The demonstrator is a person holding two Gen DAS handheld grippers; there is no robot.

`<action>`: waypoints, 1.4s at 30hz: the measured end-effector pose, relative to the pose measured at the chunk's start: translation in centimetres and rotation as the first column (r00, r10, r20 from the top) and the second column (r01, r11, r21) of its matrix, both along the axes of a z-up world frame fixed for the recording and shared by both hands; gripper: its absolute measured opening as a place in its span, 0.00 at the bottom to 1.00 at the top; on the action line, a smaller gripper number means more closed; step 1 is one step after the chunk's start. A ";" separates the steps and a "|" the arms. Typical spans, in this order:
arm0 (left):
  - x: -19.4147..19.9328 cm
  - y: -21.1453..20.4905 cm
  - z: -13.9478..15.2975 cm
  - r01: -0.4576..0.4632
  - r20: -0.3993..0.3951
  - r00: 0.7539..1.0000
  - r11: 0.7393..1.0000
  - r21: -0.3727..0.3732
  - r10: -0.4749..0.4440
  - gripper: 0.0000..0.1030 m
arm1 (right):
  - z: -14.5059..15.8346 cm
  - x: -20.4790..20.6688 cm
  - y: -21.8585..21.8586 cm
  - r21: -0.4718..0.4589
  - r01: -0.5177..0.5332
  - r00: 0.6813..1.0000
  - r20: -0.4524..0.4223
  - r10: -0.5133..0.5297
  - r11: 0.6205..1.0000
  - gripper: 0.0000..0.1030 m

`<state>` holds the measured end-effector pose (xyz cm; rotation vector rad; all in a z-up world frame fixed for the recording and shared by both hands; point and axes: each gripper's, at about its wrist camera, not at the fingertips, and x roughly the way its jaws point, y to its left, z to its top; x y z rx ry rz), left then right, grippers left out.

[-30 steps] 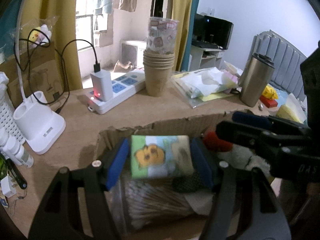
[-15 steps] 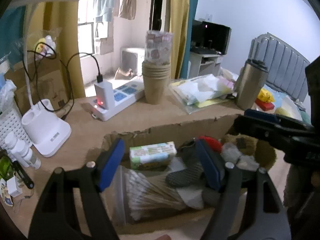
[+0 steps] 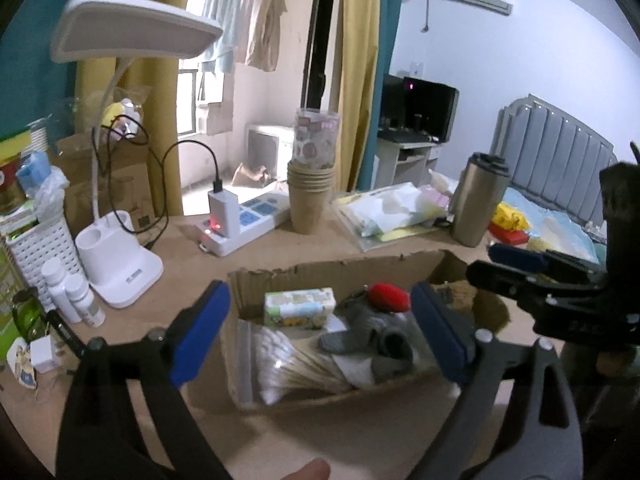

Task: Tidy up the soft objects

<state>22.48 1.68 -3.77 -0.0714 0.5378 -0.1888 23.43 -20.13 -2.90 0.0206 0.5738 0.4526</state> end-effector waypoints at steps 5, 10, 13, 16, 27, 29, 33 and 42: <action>-2.3 -0.3 0.7 0.014 0.033 0.999 1.000 -0.012 -0.014 0.91 | 0.4 -1.7 -0.8 -0.017 0.017 1.000 0.023 -0.017 1.000 0.64; -4.9 -0.8 1.2 -0.003 0.098 0.995 1.000 -0.011 0.004 0.91 | 0.9 -2.9 -1.3 -0.026 0.021 0.999 0.036 -0.021 0.999 0.64; -6.2 -1.2 1.2 -0.010 0.118 0.993 1.000 -0.001 0.010 0.91 | 0.9 -3.7 -1.7 -0.012 0.035 0.999 0.038 -0.034 0.999 0.64; -7.0 -1.5 1.2 -0.006 0.128 0.992 1.000 0.005 0.005 0.92 | 0.6 -4.8 -2.0 -0.014 0.054 0.998 0.045 -0.053 0.998 0.64; -10.8 -0.5 1.5 -0.053 0.190 0.980 0.998 -0.037 0.059 0.92 | 0.4 -9.5 -3.4 -0.063 0.142 0.981 0.143 -0.132 0.988 0.64; -11.3 -0.4 1.5 -0.076 0.199 0.977 0.996 -0.036 0.082 0.95 | 0.3 -10.3 -3.5 -0.065 0.150 0.979 0.151 -0.139 0.987 0.64; -11.9 -0.1 1.0 -0.108 0.188 0.976 0.993 -0.037 0.113 0.97 | -0.3 -11.8 -3.3 -0.065 0.164 0.972 0.181 -0.150 0.984 0.64; -15.2 -0.9 -0.9 -0.120 0.200 0.972 0.992 -0.026 0.123 0.97 | 0.4 -13.9 -3.5 -0.066 0.192 0.947 0.275 -0.167 0.979 0.64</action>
